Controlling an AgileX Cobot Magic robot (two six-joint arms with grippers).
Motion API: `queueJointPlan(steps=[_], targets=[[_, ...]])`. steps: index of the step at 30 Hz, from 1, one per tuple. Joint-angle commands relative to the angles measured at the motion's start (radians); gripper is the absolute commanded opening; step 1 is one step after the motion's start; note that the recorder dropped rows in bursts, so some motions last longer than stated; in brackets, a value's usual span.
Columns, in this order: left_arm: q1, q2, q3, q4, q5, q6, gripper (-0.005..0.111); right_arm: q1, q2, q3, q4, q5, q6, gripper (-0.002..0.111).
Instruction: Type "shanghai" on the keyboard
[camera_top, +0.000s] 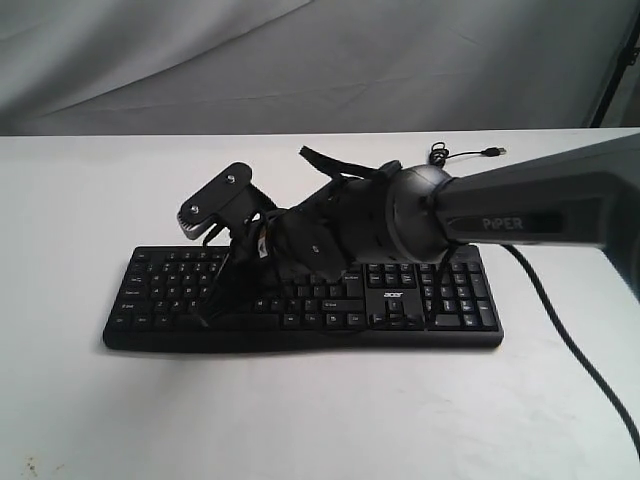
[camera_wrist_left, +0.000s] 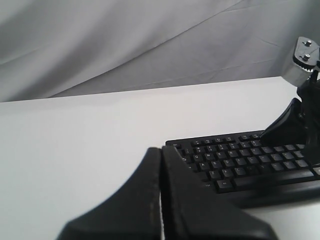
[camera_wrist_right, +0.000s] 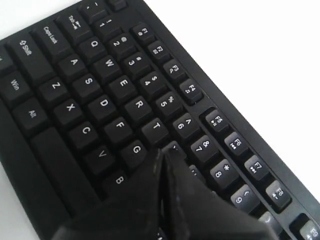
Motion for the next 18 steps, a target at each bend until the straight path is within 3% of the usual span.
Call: queueJointPlan(steps=[1, 18], targets=[[-0.004, -0.003, 0.004, 0.001, -0.005, -0.003, 0.0, 0.005, 0.022, 0.007, 0.018, -0.053, -0.011, 0.0], [-0.004, -0.003, 0.004, 0.001, -0.005, -0.003, 0.0, 0.005, 0.044, 0.007, 0.022, -0.071, -0.011, 0.0]])
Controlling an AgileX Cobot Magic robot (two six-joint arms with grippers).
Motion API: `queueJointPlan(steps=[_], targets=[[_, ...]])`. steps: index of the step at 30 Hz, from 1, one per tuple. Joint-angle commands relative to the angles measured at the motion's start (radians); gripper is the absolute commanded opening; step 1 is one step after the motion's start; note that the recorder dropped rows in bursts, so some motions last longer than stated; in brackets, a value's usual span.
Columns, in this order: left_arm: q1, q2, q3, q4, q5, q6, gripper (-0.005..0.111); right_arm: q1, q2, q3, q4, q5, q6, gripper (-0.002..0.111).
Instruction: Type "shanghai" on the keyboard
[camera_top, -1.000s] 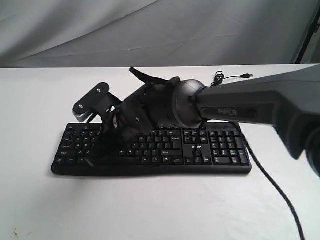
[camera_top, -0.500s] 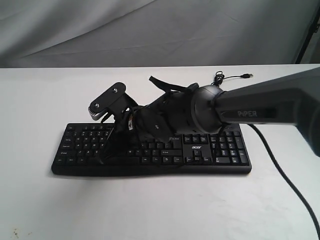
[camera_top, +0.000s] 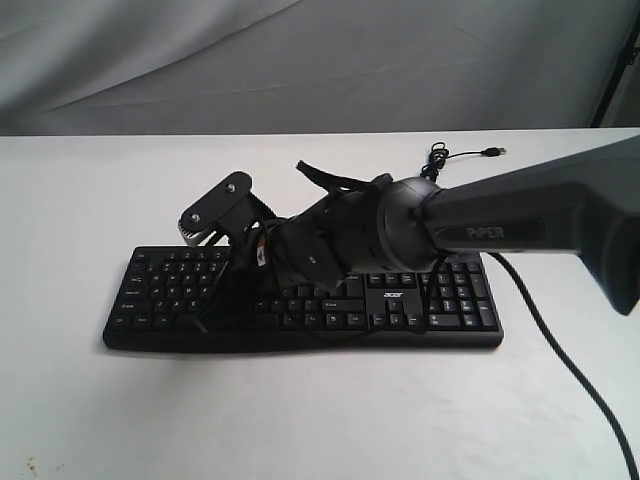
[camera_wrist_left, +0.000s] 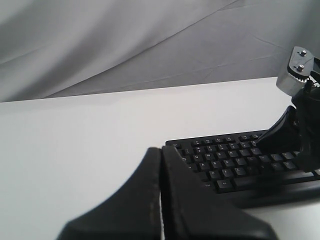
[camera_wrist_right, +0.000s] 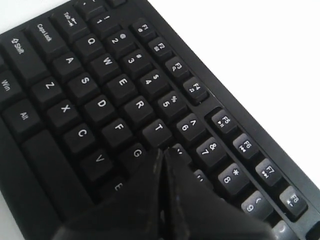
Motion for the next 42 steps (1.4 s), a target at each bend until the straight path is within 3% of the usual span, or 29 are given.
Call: queueJointPlan(steps=[1, 22, 31, 42], targets=[[-0.004, -0.003, 0.004, 0.001, -0.005, -0.003, 0.0, 0.005, 0.022, 0.007, 0.019, -0.032, -0.011, 0.0], [-0.004, -0.003, 0.004, 0.001, -0.005, -0.003, 0.0, 0.022, -0.039, -0.011, 0.019, 0.001, -0.017, 0.0], [-0.004, -0.003, 0.004, 0.001, -0.005, -0.003, 0.0, 0.101, 0.076, -0.224, 0.027, 0.052, -0.033, 0.0], [-0.004, -0.003, 0.004, 0.001, -0.005, -0.003, 0.0, 0.107, 0.238, -0.452, 0.057, 0.173, -0.056, 0.0]])
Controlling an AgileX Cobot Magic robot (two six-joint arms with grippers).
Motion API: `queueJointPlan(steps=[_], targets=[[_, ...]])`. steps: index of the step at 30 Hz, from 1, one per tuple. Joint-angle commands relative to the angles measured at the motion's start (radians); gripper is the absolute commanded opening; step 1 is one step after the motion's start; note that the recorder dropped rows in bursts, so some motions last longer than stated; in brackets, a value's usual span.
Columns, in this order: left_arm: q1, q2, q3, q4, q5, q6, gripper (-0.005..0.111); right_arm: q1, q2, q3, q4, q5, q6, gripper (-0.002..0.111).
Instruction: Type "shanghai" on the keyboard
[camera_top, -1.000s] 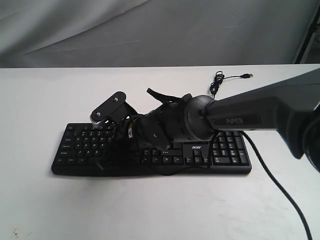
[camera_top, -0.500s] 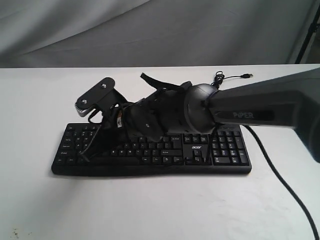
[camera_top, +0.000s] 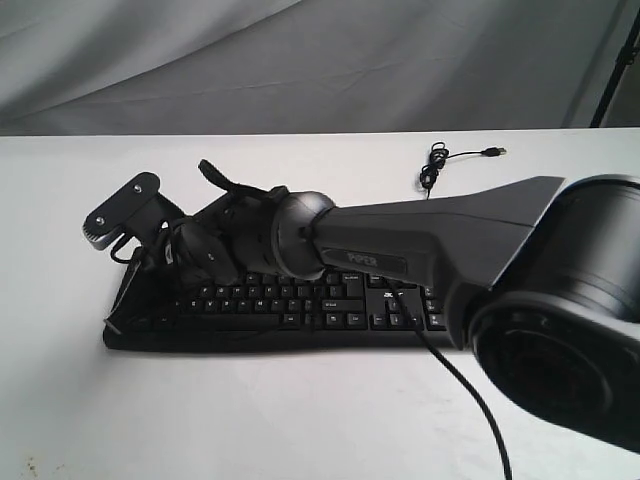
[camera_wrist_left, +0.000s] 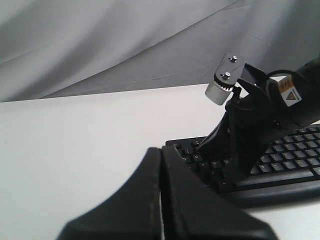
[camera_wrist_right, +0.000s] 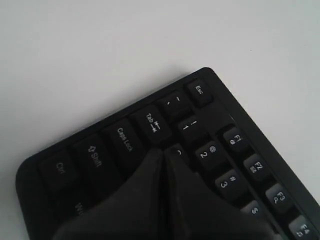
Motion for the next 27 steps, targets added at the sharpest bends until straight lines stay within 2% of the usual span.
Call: queueJointPlan(steps=[1, 27], targets=[[-0.004, -0.003, 0.004, 0.001, -0.005, -0.003, 0.0, 0.01, 0.022, -0.041, 0.024, 0.009, -0.026, 0.0], [-0.004, -0.003, 0.004, 0.001, -0.005, -0.003, 0.0, 0.01, 0.032, -0.041, 0.023, 0.031, -0.043, 0.0]])
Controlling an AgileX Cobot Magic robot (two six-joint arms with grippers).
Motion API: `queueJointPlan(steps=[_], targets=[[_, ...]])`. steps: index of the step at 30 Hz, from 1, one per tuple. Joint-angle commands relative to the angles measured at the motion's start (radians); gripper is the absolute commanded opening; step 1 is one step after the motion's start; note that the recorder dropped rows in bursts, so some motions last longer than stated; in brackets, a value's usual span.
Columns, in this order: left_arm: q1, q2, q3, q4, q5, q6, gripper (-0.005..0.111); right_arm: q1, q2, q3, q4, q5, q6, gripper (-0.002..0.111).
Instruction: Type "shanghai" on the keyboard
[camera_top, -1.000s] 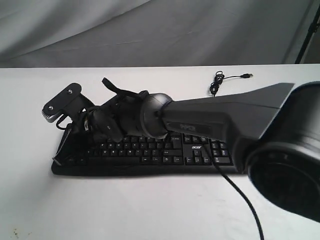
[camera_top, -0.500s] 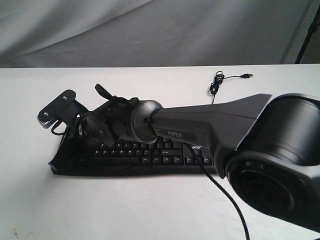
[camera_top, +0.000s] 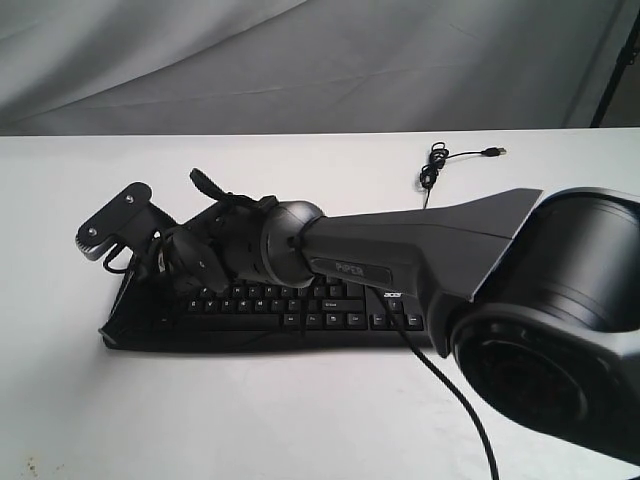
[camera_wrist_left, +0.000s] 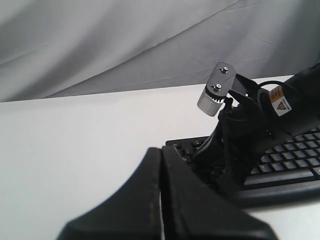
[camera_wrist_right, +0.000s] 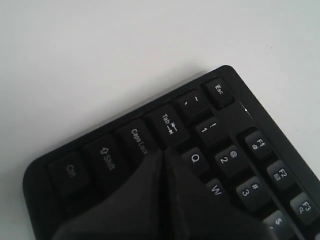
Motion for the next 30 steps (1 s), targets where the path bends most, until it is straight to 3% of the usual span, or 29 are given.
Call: queueJointPlan(steps=[1, 30], targets=[[-0.004, -0.003, 0.004, 0.001, -0.005, -0.003, 0.0, 0.0, -0.002, -0.006, 0.004, 0.022, -0.02, 0.0], [-0.004, -0.003, 0.004, 0.001, -0.005, -0.003, 0.0, -0.001, -0.002, -0.006, 0.004, 0.043, -0.033, 0.0]])
